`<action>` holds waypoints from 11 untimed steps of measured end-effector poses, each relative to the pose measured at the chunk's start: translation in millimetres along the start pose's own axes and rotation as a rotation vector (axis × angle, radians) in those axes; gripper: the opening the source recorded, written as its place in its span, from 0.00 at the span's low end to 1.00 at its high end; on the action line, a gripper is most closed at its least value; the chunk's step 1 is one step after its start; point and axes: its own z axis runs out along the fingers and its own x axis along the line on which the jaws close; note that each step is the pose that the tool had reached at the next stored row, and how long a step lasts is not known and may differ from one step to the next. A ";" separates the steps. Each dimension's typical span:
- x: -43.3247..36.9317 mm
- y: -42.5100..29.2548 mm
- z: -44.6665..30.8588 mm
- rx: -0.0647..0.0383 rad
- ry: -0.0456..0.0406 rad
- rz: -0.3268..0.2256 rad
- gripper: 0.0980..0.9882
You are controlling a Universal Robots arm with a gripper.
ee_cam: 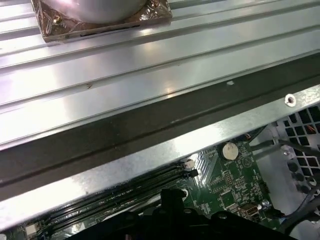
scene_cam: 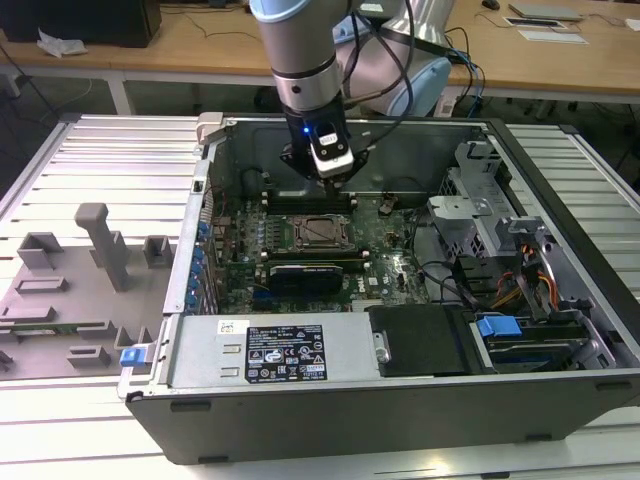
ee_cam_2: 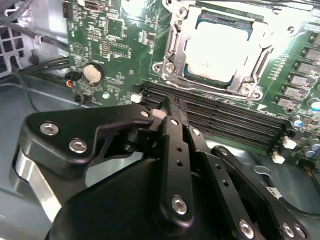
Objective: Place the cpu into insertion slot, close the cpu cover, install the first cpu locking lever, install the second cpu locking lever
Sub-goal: 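Install the first cpu locking lever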
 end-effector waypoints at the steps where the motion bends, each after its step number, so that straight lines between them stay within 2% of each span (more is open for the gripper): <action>1: -1.0 0.3 0.4 0.008 0.0222 0.002 0.01; 2: -2.1 0.6 0.7 0.014 0.0396 0.004 0.01; 3: -3.5 1.1 1.2 0.023 0.0624 0.006 0.01; 5: -5.4 1.7 1.8 0.036 0.0966 0.009 0.01; 8: -5.7 0.8 1.6 0.037 0.0970 0.009 0.01; 11: -8.7 -7.7 0.8 0.040 0.0957 0.009 0.01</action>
